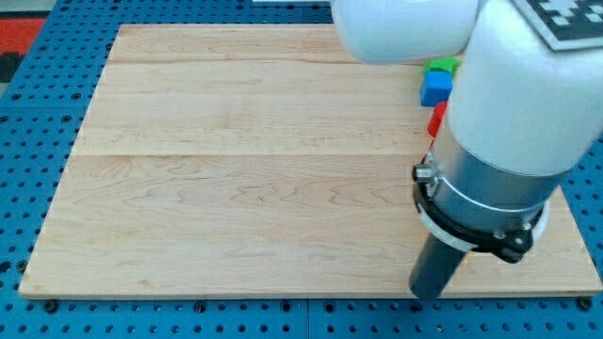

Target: Slide the yellow hexagon slightly to the left

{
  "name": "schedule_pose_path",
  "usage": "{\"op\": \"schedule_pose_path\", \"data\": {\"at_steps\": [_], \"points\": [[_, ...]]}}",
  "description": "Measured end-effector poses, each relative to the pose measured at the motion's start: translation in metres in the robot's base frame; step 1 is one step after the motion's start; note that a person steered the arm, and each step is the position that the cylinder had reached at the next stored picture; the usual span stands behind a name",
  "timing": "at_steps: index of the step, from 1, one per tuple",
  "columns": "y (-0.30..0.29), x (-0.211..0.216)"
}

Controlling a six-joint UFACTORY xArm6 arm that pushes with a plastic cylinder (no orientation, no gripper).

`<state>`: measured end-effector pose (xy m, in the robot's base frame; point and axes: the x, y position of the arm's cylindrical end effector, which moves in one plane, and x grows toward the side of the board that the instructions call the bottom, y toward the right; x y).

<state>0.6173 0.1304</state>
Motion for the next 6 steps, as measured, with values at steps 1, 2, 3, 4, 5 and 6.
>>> {"op": "schedule_pose_path", "data": {"at_steps": [1,2,3,4,5,6], "points": [[0.05,-0.017],[0.051,-0.052],[0.028,-0.089],[0.041,-0.094],[0.036,-0.106],[-0.029,-0.122]]}}
